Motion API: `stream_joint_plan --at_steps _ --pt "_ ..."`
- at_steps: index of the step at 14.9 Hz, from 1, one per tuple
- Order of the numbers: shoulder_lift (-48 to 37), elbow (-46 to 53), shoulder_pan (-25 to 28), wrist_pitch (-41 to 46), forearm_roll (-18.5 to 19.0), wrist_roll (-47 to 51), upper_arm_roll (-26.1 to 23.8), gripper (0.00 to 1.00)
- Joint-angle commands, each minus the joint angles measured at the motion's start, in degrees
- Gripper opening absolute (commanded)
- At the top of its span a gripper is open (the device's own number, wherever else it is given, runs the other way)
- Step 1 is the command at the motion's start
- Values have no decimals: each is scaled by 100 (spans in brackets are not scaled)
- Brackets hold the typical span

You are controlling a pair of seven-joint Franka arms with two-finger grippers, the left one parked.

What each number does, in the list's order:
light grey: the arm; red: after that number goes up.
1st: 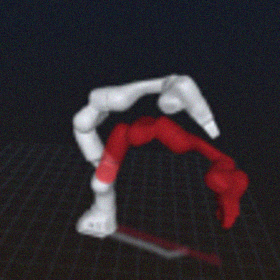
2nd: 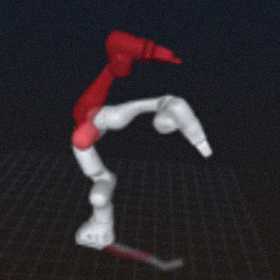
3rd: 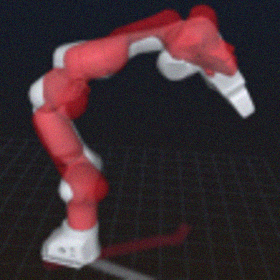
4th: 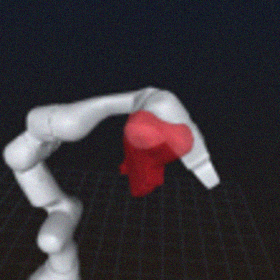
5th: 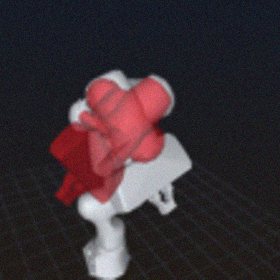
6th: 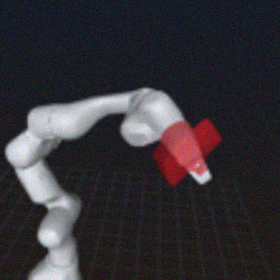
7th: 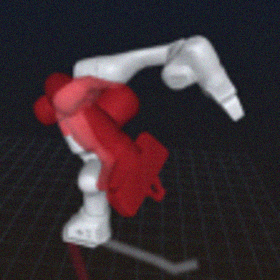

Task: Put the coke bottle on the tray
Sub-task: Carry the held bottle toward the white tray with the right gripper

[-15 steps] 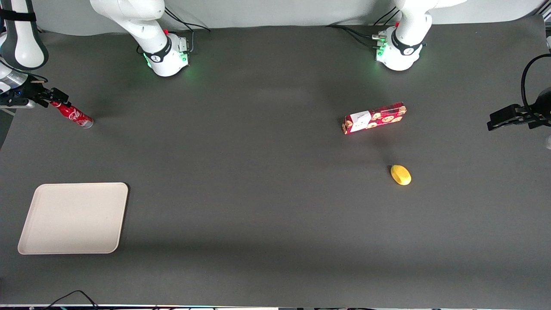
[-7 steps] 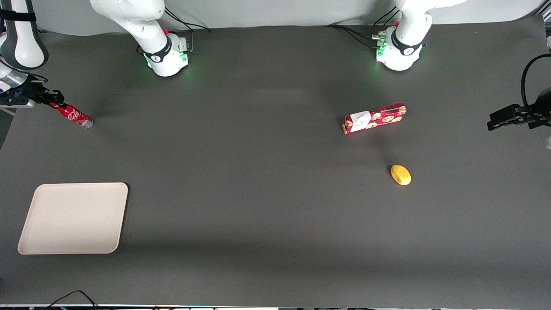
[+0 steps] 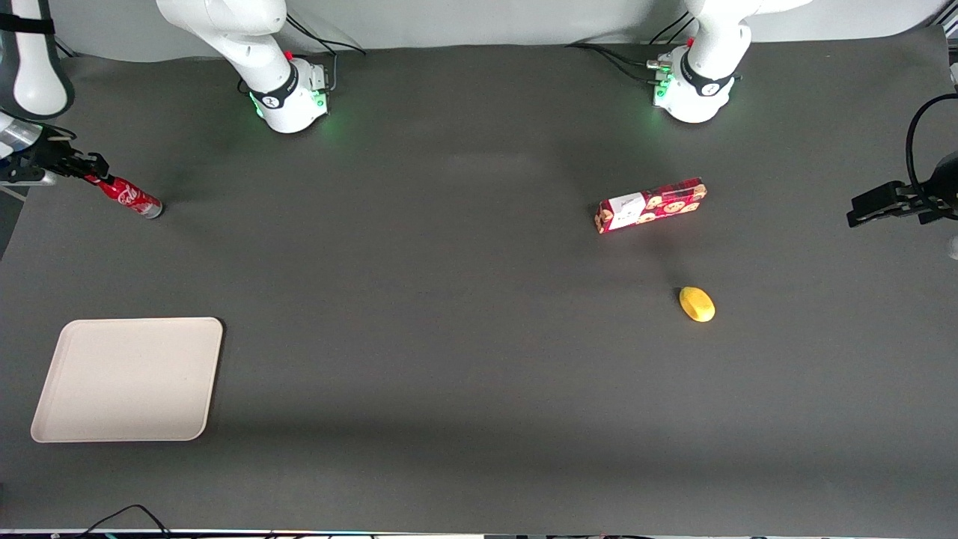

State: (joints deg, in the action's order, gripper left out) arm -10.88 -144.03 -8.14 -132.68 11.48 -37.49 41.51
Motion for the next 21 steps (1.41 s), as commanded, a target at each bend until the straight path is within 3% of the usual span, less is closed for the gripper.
stream_joint_plan --at_steps 1,5,11,13,16,18,21 --pt "-187 1338 32 1487 65 23 -335 0" --pt "128 2850 41 2517 48 233 -932 0" --pt "1542 5741 -3 3994 13 489 -1917 0" --pt "2087 6411 -47 4092 -31 489 -2102 0" --pt "3044 7377 -117 4075 -689 471 -2077 0" --pt "3651 7984 -258 4014 -717 410 -2112 0" --pt "4250 8268 -652 3550 -1041 366 -2304 0"
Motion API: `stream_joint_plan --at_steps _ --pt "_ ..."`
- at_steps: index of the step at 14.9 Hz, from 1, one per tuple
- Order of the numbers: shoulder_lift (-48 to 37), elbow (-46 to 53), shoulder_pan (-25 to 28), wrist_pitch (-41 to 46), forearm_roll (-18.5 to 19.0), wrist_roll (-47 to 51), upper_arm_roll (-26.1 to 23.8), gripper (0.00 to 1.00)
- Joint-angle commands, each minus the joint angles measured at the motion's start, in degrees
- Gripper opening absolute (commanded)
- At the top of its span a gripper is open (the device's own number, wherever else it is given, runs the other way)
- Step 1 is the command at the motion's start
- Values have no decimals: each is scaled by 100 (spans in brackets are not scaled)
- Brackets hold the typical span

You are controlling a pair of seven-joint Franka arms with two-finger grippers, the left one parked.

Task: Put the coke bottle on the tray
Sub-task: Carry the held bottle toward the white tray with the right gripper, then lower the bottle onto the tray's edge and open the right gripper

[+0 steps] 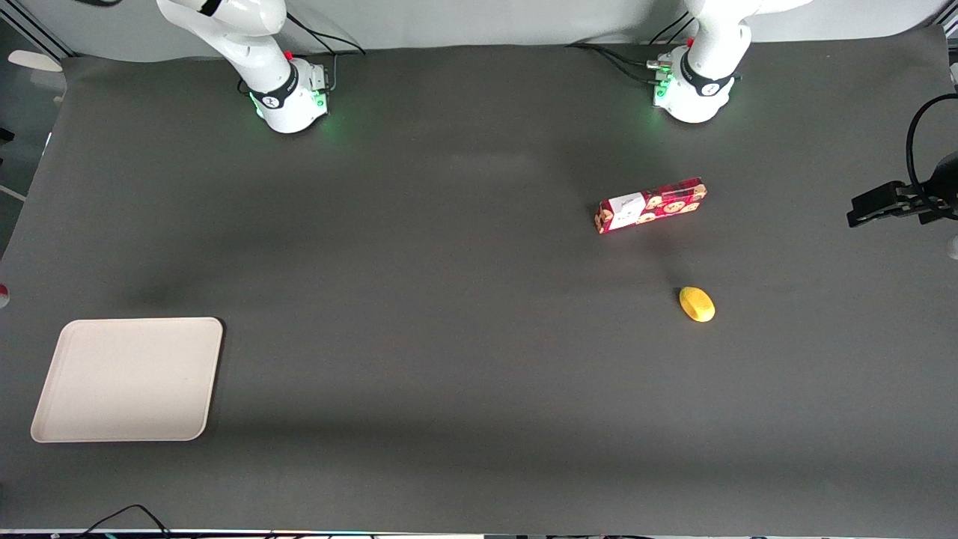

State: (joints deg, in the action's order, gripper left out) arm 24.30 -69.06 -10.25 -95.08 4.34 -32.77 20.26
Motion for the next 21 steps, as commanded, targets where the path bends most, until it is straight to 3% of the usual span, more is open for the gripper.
stream_joint_plan --at_steps 1,7,12,21 --pt "856 771 -564 -465 -398 -107 -293 0" --pt "1700 771 -1242 -1766 -873 -247 -1111 0" --pt "2113 771 -1444 -2111 -1330 -353 -1340 0" --pt "2501 762 -1726 -2348 -1366 -687 -1419 0"
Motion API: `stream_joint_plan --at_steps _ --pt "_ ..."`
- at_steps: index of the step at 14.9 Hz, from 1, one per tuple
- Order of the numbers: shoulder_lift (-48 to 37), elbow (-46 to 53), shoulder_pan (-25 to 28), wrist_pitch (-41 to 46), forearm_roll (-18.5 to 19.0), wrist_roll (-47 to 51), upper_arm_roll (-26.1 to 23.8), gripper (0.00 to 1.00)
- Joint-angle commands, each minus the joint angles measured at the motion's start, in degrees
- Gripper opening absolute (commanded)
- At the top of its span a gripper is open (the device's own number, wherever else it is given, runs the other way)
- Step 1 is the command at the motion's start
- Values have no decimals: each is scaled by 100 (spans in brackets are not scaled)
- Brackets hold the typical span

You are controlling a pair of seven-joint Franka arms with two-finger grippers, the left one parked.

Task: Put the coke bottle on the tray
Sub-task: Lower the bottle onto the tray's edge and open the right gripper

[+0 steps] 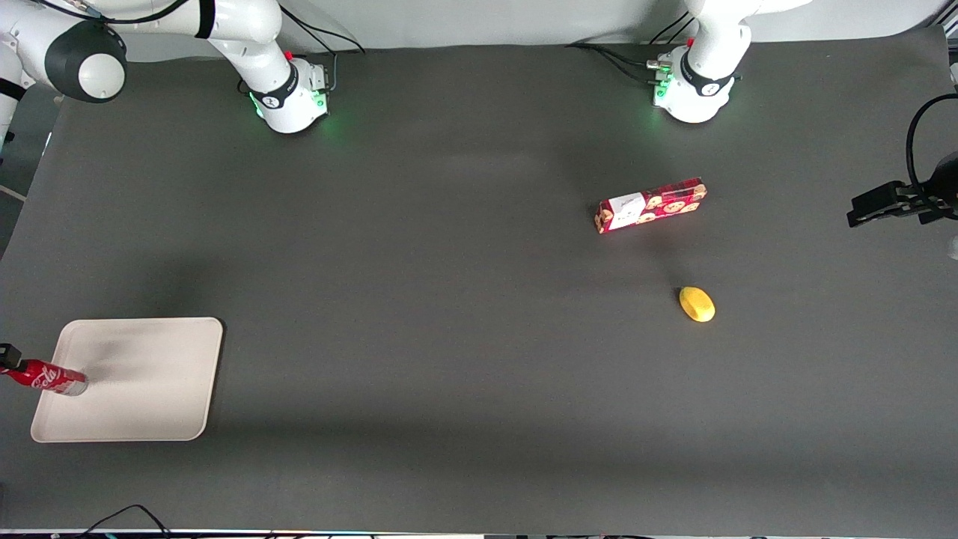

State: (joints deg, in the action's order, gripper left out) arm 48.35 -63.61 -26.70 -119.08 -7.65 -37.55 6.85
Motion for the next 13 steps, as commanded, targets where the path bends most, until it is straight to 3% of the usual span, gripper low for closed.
stream_joint_plan --at_steps 1,3,4,5,9,13 --pt "96 218 -72 43 -166 -200 -79 18" --pt "96 218 -72 43 -166 -183 -79 67" --pt "96 218 -72 25 -166 -174 -79 75" --pt "96 218 -81 25 -175 -174 -87 100" --pt "-53 192 -73 25 -158 -139 -184 100" --pt "-1105 -562 383 25 70 141 -131 100"
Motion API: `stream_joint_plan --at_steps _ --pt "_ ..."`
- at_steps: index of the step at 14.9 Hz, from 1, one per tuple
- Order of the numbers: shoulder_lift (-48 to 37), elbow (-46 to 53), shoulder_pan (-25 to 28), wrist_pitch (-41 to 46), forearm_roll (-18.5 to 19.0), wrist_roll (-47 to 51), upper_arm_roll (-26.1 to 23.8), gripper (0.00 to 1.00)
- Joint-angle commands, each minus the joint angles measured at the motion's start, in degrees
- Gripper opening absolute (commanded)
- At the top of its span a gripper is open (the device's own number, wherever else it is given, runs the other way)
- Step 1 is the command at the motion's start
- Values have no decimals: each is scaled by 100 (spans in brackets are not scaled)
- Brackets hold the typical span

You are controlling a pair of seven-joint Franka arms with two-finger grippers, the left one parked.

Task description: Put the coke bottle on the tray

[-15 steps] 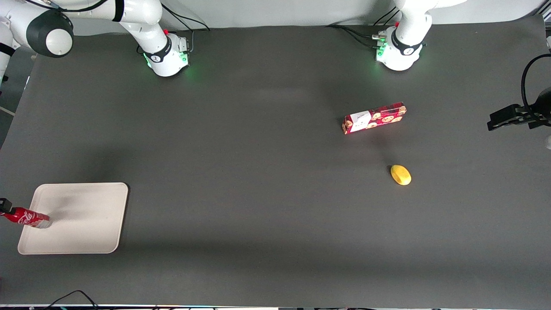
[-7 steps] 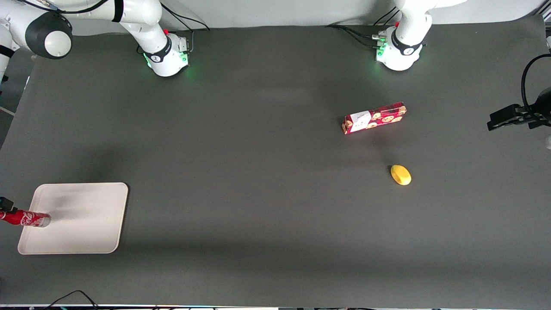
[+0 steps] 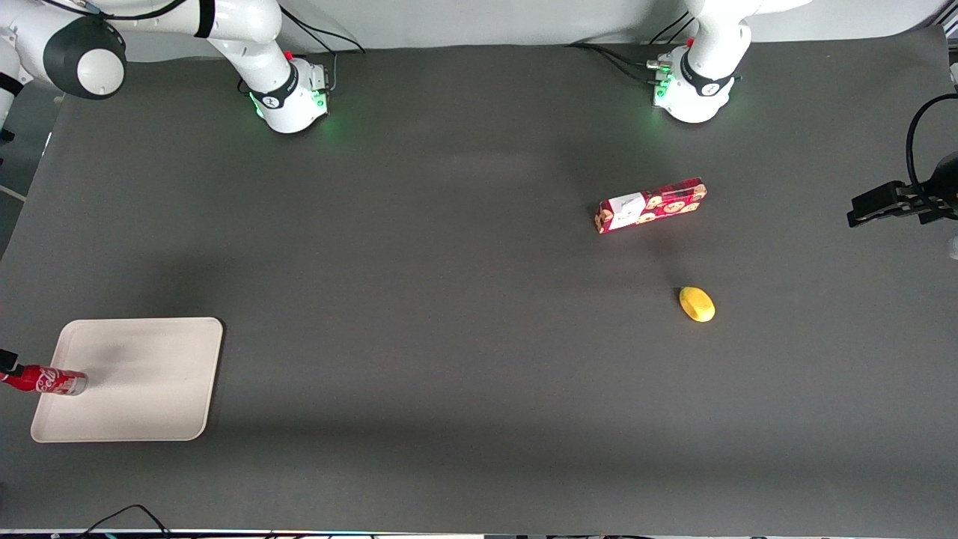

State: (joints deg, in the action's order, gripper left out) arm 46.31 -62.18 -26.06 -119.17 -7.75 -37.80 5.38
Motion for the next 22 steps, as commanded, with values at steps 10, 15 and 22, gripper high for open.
stream_joint_plan --at_steps 10,15,22 --pt "-3636 -2509 1990 2070 784 2681 16 100" --pt "-5138 -3931 2587 2293 784 3393 16 100" --pt "-6142 -4610 2799 2662 784 3604 7 100"
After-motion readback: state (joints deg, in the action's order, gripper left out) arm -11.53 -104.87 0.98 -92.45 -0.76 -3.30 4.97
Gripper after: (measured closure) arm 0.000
